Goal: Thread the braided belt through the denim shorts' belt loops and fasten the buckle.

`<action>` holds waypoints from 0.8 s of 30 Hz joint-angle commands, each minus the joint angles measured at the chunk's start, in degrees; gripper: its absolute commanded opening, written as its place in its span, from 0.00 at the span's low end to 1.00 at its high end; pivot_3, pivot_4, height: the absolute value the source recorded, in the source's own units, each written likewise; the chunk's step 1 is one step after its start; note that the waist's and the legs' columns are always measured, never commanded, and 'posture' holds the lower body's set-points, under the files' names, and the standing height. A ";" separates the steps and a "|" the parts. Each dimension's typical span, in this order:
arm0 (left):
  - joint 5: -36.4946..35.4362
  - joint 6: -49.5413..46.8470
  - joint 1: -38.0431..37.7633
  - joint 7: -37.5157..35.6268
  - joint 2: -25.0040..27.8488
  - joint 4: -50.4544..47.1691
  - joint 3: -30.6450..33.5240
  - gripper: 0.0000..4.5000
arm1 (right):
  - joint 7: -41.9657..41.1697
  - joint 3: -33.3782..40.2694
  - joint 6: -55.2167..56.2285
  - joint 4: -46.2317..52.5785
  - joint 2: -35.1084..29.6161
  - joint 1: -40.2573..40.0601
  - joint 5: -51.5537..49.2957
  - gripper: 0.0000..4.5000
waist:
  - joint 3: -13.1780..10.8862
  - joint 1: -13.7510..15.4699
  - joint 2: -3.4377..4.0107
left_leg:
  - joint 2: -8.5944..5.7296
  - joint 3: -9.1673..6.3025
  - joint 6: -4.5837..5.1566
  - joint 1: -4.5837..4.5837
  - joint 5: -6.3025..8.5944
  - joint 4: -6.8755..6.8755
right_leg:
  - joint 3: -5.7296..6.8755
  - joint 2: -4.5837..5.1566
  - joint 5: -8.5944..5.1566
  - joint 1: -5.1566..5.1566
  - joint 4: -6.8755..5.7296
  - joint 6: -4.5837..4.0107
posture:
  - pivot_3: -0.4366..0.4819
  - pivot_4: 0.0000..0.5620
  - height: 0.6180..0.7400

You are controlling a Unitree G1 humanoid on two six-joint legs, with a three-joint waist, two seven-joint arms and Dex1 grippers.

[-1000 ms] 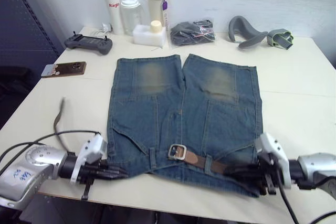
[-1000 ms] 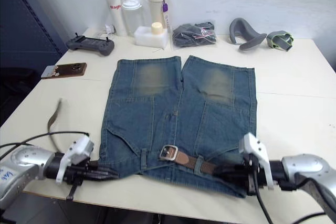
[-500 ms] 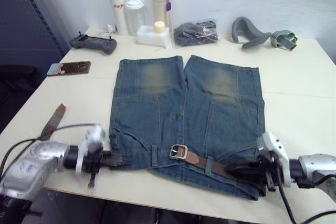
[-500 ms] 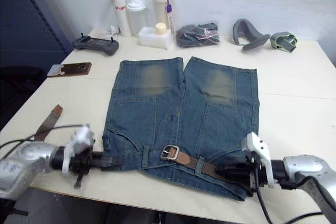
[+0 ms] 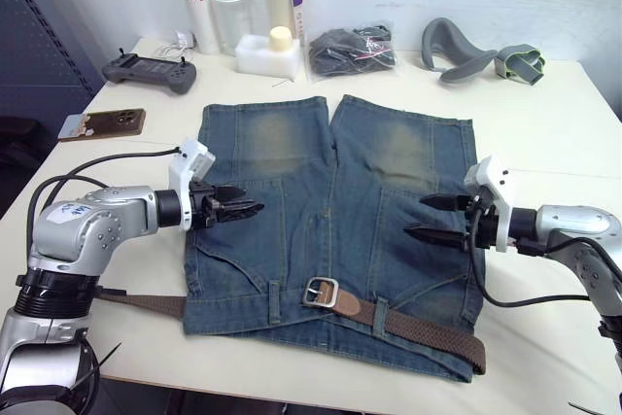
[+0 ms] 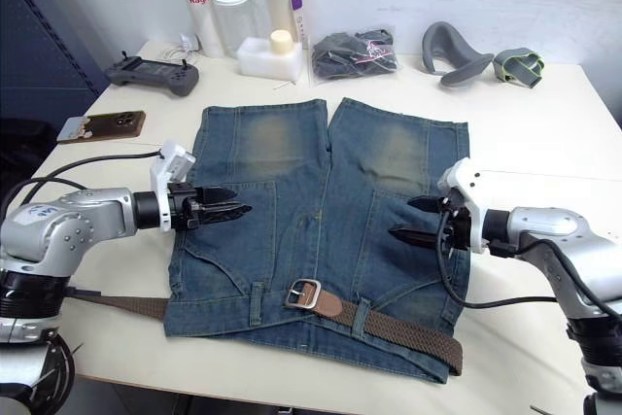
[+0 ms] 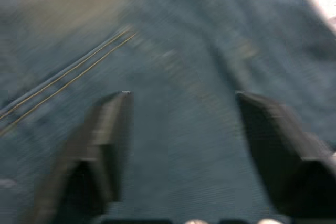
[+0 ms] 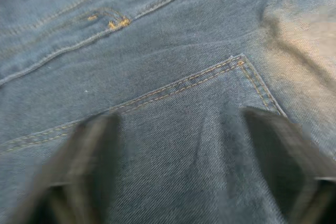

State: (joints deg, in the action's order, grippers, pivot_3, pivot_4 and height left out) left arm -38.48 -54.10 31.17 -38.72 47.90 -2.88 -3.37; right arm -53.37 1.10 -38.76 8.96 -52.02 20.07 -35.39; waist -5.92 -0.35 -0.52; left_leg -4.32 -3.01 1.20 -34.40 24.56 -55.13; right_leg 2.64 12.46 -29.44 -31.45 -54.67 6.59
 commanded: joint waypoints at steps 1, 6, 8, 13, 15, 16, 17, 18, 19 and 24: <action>5.64 3.18 1.71 -1.13 0.41 -0.36 -1.84 1.00 | -0.32 -1.39 0.82 -1.72 0.09 1.71 3.77 1.00 | -0.03 0.10 0.05 | -0.02 0.01 0.00 0.00 0.00 0.00 | -0.01 0.01 0.00 0.00 0.00 0.00 | 0.48 0.27 0.11; 11.94 6.67 5.44 2.81 -4.68 4.95 -2.23 1.00 | 1.72 -2.69 3.98 -6.89 3.23 4.75 8.93 1.00 | -0.19 0.42 -0.01 | -0.05 0.00 -0.10 -0.03 -0.29 -0.06 | -0.02 0.03 0.01 0.05 0.08 0.02 | 0.48 0.27 0.11; 13.82 7.58 7.54 5.06 -7.38 7.42 -1.48 1.00 | 2.31 -2.75 5.16 -9.11 4.50 6.53 10.77 1.00 | -0.40 0.40 0.01 | -0.07 0.00 -0.12 -0.06 -0.53 -0.06 | -0.04 0.04 0.27 0.04 0.15 0.53 | 0.48 0.27 0.11; 18.62 8.67 11.36 10.42 -12.19 15.28 -0.74 1.00 | 4.77 -3.35 6.79 -16.60 7.30 12.12 15.87 1.00 | -0.58 0.01 -0.01 | -0.08 -0.01 -0.31 -0.11 -0.96 -0.02 | -0.10 0.04 0.49 -0.08 0.09 0.96 | 0.48 0.27 0.11; 19.43 7.48 11.92 10.65 -13.30 19.07 -0.67 1.00 | 3.81 -4.08 4.22 -18.46 8.09 13.40 15.94 1.00 | -0.58 -0.14 -0.01 | -0.06 -0.01 -0.41 -0.10 -1.04 0.05 | -0.12 0.03 0.67 -0.14 0.02 1.31 | 0.48 0.27 0.11; 19.55 6.58 11.76 9.75 -13.88 20.49 -1.24 1.00 | 3.97 -5.04 3.35 -19.79 8.45 13.86 16.99 1.00 | -0.58 -0.20 -0.01 | -0.05 -0.02 -0.44 -0.08 -1.06 0.05 | -0.11 0.03 0.67 -0.16 -0.04 1.31 | 0.48 0.27 0.11; 19.77 6.06 11.70 8.92 -14.31 21.46 -1.64 1.00 | 4.14 -5.74 2.91 -20.79 8.72 14.22 17.97 1.00 | -0.57 -0.13 -0.01 | -0.04 -0.02 -0.50 -0.08 -1.09 0.11 | -0.11 0.03 0.67 -0.19 -0.05 1.31 | 0.48 0.27 0.11; 19.99 5.77 11.52 8.38 -14.85 22.10 -1.94 1.00 | 3.44 -6.92 1.69 -20.93 8.53 14.18 18.60 1.00 | -0.56 -0.07 0.01 | -0.03 -0.10 -0.54 -0.08 -1.12 0.11 | -0.06 0.03 0.67 -0.19 -0.10 1.31 | 0.48 0.27 0.11; 20.18 5.17 10.77 6.76 -14.96 21.69 -3.39 1.00 | 3.02 -8.30 -0.30 -20.96 8.21 13.87 19.31 1.00 | -0.54 -0.05 0.05 | -0.03 -0.12 -0.57 -0.08 -1.13 0.12 | -0.04 0.03 0.67 -0.18 -0.10 1.31 | 0.48 0.27 0.11; 20.69 4.30 8.91 3.36 -15.81 20.49 -4.37 0.85 | 1.42 -10.67 -8.38 -19.43 7.71 12.22 19.28 0.95 | -0.03 0.15 0.00 | -0.04 -0.13 -0.57 0.06 -1.13 0.10 | -0.04 0.02 0.66 0.00 -0.05 1.30 | 0.48 0.27 0.11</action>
State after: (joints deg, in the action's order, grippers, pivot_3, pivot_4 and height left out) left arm -17.79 -47.03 42.46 -33.14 33.14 16.29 -5.50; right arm -50.22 -6.20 -42.56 -9.72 -44.42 34.99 -16.60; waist -5.95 -0.20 -0.53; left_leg -4.37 -3.14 0.67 -34.33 23.45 -55.02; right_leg 2.60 12.48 -28.78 -31.44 -54.70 7.88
